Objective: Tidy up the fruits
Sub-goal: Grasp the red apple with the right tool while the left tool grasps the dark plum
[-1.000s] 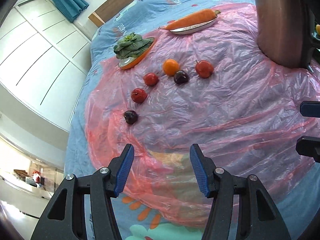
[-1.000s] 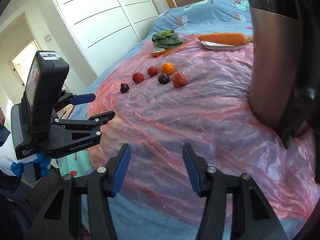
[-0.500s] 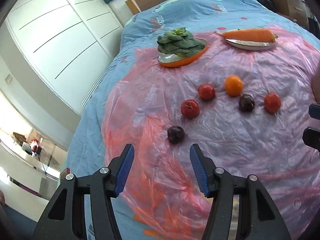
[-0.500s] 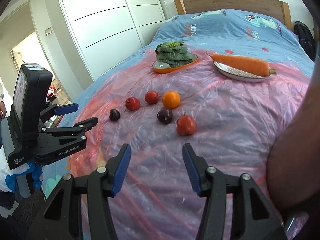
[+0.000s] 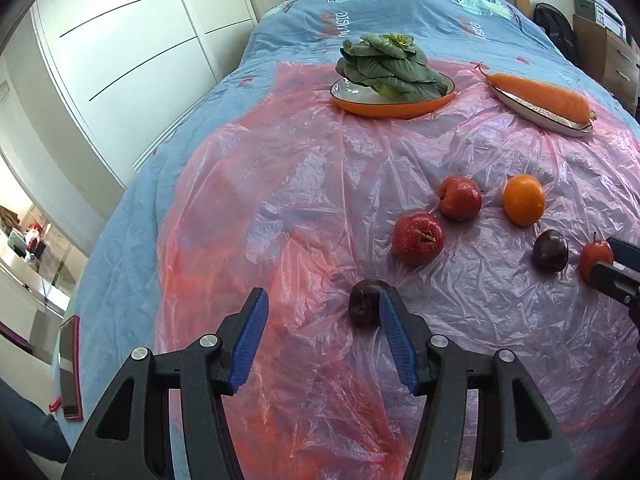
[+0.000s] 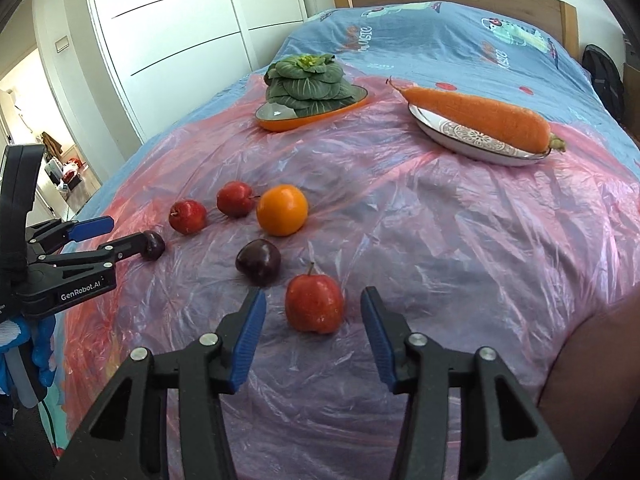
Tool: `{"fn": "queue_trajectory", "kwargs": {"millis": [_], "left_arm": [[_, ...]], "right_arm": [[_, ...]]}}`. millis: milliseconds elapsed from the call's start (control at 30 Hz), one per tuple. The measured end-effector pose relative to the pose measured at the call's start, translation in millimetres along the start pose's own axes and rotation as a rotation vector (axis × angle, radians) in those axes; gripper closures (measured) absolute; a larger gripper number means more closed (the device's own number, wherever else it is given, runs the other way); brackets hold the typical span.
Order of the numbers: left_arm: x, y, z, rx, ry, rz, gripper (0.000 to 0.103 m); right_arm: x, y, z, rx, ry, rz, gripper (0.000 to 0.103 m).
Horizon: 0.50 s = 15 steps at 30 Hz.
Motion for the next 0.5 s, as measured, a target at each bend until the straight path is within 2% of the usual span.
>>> {"fn": "queue_trajectory", "kwargs": {"millis": [167,300,367,500], "left_arm": [[-5,-1,6,0.087,-0.019,0.008,0.05],[-5,-2,13,0.105,0.009,0.012,0.05],[-6,3,12,0.118,-0.004,-0.004,0.051],[-5,14,9,0.149,-0.039,-0.032,0.051]], "right_arm": [[2,7,-1,0.003,0.001,-0.006,0.044],[2,8,0,0.003,-0.003,-0.003,0.05],[1,9,0,0.007,-0.006,-0.002,0.058],[0,12,-1,0.011,-0.009,-0.006,0.059]]}}
Point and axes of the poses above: each gripper's, at about its wrist camera, not at the fingertips, and y roughly the way its jaws point, z to its right, x to its underside, the point moved 5 cm from there along y, roughly the way its jaws point, and after that the axes turned 9 degrees about x, right-handed, at the moved point
